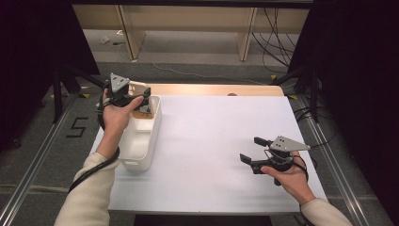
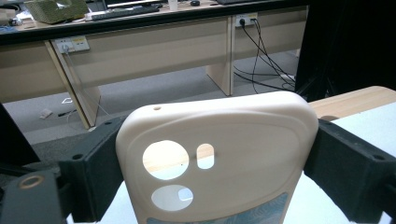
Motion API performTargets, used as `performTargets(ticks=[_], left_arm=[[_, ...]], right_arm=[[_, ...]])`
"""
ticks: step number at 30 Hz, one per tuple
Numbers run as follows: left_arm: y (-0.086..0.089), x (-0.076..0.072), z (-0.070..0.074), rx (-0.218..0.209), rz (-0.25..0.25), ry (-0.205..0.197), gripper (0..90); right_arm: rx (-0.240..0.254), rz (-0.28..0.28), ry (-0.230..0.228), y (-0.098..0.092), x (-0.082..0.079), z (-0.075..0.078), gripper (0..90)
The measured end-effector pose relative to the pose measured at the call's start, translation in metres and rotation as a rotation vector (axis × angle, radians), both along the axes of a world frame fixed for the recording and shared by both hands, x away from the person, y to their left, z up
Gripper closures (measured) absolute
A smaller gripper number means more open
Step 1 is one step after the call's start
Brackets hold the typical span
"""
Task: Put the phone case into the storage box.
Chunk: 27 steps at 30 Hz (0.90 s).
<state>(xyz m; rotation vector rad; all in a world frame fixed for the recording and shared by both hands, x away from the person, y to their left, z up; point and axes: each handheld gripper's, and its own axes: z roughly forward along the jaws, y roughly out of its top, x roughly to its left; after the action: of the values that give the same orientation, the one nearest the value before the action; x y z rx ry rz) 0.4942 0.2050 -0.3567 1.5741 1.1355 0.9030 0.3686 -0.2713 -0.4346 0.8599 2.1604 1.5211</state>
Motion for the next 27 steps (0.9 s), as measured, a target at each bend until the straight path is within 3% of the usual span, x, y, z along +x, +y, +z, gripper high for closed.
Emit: performTargets(ticks=[27], left_arm=[[-0.001, 0.015, 0.000, -0.011, 0.008, 0.017, 10.7]], right_arm=[[0.001, 0.001, -0.001, 0.000, 0.000, 0.000, 13.2]])
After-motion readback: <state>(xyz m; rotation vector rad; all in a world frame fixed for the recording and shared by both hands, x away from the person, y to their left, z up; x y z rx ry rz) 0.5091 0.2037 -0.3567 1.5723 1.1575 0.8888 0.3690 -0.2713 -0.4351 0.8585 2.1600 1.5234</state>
